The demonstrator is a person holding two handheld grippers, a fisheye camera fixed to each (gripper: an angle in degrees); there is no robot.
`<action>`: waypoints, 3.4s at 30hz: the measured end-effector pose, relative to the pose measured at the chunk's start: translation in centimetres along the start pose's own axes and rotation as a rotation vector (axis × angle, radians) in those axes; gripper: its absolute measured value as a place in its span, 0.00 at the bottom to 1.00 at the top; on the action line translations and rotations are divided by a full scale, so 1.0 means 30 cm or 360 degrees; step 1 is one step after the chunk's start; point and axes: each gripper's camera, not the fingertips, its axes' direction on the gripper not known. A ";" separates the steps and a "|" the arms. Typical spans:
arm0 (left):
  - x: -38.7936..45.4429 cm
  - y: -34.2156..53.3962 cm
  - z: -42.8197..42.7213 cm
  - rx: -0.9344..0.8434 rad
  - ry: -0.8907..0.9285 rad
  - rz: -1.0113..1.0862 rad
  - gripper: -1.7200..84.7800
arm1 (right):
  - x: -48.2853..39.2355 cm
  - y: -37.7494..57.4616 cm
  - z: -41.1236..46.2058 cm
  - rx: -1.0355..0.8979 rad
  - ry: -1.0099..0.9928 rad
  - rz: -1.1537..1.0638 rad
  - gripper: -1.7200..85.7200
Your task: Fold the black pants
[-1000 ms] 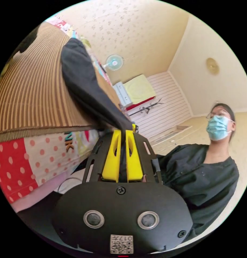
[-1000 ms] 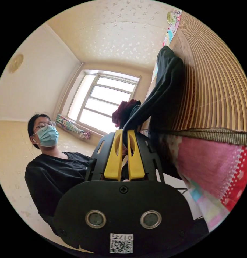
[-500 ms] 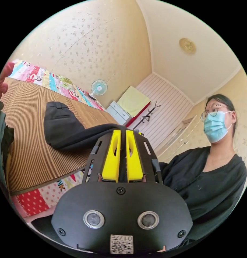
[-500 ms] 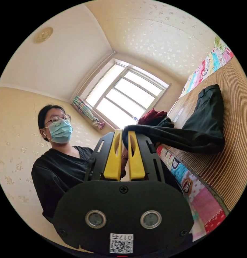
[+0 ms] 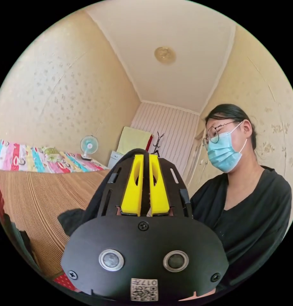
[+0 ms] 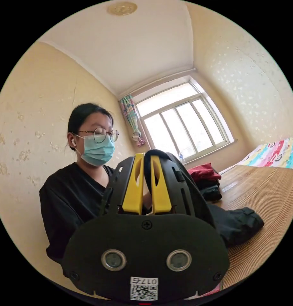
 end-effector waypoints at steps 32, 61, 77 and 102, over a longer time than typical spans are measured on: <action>-1.002 -0.004 0.446 -0.0383 -0.0601 -0.0485 0.06 | 0.869 -0.303 0.304 0.0005 0.1113 0.0512 0.04; -1.132 1.083 -0.142 -0.0548 -0.0777 -0.0939 0.18 | 0.579 0.710 0.119 -0.0506 0.1108 0.1076 0.08; -1.507 1.253 -0.088 -0.0900 -0.1104 -0.1069 0.15 | 0.788 0.891 0.149 -0.0302 0.1553 0.1206 0.21; -1.584 1.284 0.441 -0.1015 -0.0424 -0.1258 0.15 | 0.444 0.606 -0.623 -0.0662 0.2711 0.1285 0.10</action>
